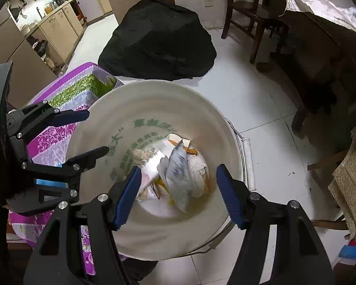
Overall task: Collect trash
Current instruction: 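Open both grippers to drop the wipes pack and tablet box into the bucket, then move both tools back over the table toward the last two packs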
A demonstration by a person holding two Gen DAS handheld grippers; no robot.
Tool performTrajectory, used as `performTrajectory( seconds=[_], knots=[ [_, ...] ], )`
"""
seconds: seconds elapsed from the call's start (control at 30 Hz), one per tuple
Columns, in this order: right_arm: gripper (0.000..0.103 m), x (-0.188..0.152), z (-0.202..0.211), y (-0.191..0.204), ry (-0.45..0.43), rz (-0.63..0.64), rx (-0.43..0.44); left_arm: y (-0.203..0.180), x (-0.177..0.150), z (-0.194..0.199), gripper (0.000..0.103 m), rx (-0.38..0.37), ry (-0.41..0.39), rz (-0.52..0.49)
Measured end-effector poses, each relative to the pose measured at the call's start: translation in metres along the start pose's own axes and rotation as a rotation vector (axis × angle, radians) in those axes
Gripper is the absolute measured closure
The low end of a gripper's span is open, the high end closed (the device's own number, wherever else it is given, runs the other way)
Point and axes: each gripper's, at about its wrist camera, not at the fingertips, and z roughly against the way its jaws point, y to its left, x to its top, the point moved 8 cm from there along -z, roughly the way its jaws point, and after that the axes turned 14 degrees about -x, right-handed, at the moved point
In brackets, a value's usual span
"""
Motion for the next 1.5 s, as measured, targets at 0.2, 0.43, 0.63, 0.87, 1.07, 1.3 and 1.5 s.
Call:
performTrajectory(
  seconds=[0.2,0.43,0.63,0.87,1.07,1.3,1.5],
  knots=[
    [0.04,-0.002,-0.002,0.001,0.006,0.003,-0.003,-0.002,-0.002,0.003,0.044,-0.011,-0.017,0.027],
    [0.04,-0.005,0.002,0.002,-0.048,-0.008,-0.041,-0.005,-0.014,0.013,0.044,0.022,-0.065,0.045],
    [0.04,-0.012,0.042,0.021,-0.368,-0.042,-0.171,0.008,-0.051,0.043,0.04,0.175,-0.214,0.131],
    [0.04,-0.043,0.081,0.096,-0.653,-0.072,-0.044,0.041,-0.142,0.102,0.034,0.366,-0.374,0.294],
    [0.04,-0.056,0.063,0.184,-0.622,-0.011,0.128,0.074,-0.259,0.17,0.031,0.521,-0.427,0.486],
    [0.04,-0.063,0.052,0.315,-0.524,0.192,0.299,0.108,-0.427,0.27,0.03,0.744,-0.461,0.79],
    [0.021,-0.069,0.042,0.434,-0.378,0.322,0.454,0.123,-0.536,0.324,0.029,0.813,-0.485,1.049]
  ],
)
